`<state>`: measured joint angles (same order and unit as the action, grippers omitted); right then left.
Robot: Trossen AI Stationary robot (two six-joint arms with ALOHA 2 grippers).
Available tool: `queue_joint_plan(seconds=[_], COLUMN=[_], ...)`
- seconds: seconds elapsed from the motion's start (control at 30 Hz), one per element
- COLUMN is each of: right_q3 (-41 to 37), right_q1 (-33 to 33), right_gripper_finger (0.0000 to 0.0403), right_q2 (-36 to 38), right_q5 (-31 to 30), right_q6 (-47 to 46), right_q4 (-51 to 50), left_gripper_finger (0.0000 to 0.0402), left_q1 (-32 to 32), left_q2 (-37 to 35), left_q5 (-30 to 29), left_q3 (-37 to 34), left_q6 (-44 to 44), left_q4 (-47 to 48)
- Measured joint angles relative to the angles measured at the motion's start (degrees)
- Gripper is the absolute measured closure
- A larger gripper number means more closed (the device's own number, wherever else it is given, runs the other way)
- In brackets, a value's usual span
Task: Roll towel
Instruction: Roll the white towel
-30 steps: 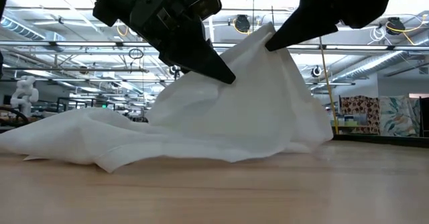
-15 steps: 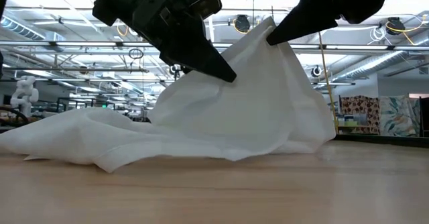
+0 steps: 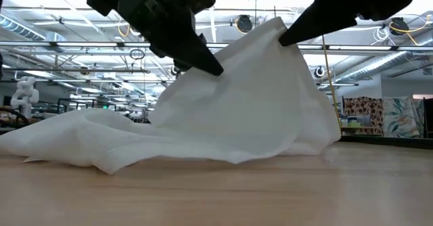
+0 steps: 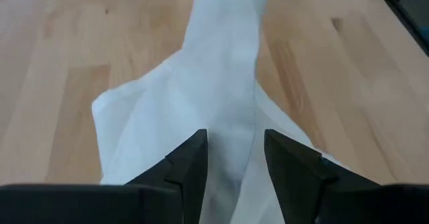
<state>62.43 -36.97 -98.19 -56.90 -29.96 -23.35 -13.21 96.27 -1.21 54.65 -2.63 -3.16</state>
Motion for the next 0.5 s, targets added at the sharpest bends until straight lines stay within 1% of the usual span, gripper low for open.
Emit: queue_joint_plan(seconds=[0.33, 0.5], right_q3=[0.0, 0.0], right_q1=[-0.3, -0.2], right_gripper_finger=[0.0403, 0.0403], right_q2=[0.0, 0.0], right_q5=[0.0, 0.0], right_q6=[-2.3, -2.4], right_q4=[0.0, 0.3], left_gripper_finger=[0.025, 0.025], left_q1=[-0.1, -0.9], left_q2=[0.2, 1.9], left_q5=[0.0, -0.1], left_q3=[0.0, 0.0], left_q6=[0.0, 0.0], left_q4=[-1.3, -4.8])
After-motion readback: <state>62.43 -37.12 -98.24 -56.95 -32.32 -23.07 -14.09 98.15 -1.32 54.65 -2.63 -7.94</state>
